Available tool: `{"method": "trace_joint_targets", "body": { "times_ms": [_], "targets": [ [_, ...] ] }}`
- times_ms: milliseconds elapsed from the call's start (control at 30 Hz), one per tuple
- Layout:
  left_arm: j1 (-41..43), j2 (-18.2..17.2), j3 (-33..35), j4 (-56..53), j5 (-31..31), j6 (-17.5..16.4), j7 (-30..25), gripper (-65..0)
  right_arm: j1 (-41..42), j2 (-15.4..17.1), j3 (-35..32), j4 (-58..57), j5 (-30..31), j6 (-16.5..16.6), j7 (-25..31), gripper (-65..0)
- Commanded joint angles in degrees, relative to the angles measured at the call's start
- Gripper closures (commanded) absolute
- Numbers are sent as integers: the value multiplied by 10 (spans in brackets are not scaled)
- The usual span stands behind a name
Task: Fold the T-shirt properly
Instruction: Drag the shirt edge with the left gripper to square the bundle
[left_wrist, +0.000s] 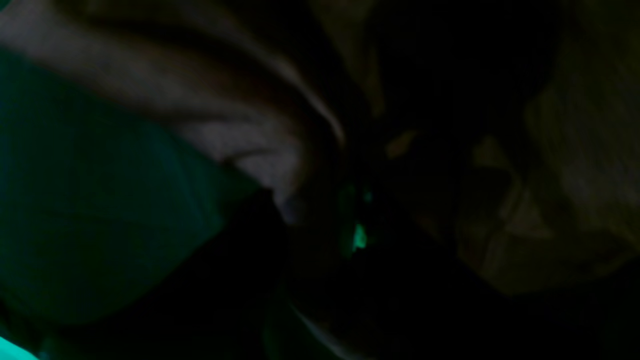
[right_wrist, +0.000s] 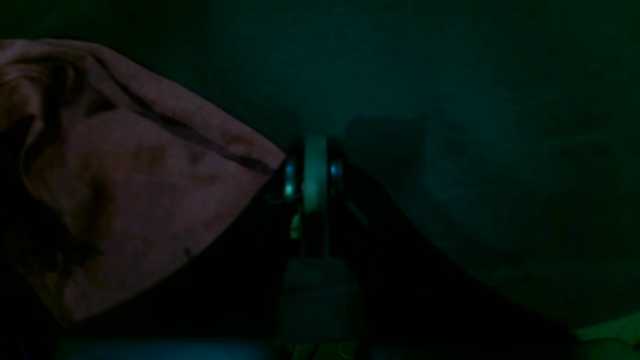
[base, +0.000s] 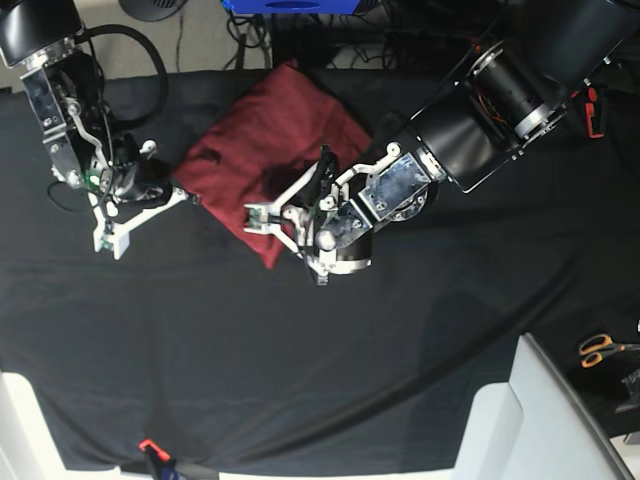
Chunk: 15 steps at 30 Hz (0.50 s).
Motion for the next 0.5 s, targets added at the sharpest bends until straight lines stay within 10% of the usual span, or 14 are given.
{"method": "trace_joint_targets", "body": {
  "times_ms": [0,467],
  "targets": [
    [-11,2,-3,0,14,-1,-1,0,8,4,3,8,0,1,7,-2],
    [-85,2,47,-23,30,-1,-51,0,29,3,3,-9,0,-2,6,-2]
  ]
}}
